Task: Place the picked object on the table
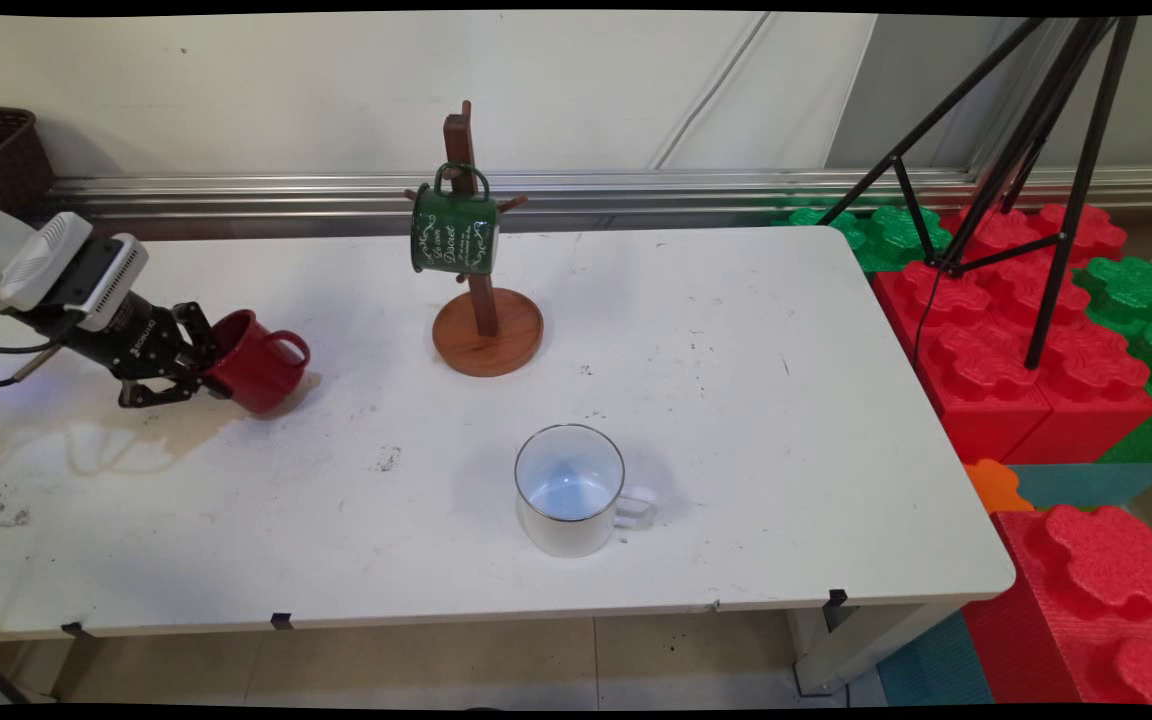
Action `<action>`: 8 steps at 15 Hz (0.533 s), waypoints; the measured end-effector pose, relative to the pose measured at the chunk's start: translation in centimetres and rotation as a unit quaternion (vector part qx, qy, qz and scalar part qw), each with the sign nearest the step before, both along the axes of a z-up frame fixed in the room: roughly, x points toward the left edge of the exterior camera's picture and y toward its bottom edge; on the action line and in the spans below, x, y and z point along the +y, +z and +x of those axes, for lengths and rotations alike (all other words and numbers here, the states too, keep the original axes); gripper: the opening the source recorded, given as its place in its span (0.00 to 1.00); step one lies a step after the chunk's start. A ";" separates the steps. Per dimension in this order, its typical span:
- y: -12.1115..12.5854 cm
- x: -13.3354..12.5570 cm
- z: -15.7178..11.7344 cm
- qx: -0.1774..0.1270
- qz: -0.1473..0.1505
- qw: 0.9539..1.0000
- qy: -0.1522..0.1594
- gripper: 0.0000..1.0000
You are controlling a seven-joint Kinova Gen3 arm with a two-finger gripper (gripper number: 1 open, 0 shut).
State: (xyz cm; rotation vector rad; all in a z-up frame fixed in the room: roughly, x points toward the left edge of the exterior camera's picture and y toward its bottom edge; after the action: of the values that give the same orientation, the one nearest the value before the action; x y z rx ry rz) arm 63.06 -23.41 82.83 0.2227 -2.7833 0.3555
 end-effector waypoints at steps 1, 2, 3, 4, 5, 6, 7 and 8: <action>-0.1 0.0 0.0 -0.002 0.000 1.000 -0.003 0.00; -0.1 0.0 0.0 -0.004 0.000 1.000 -0.006 0.00; -0.2 0.0 -0.1 -0.006 0.000 1.000 -0.009 0.00; -0.2 0.0 -0.1 -0.007 0.000 1.000 -0.011 0.00; -0.3 0.0 -0.2 -0.009 0.000 1.000 -0.013 0.00; -0.3 -0.1 -0.2 -0.010 0.001 1.000 -0.015 0.00; -0.3 -0.1 -0.3 -0.010 0.000 1.000 -0.017 1.00; -0.3 -0.1 -0.3 -0.010 0.000 1.000 -0.018 1.00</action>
State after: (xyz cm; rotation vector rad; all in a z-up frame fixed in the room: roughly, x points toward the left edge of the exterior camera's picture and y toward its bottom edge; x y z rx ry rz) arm 62.76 -23.54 82.48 0.1699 -2.8040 0.3510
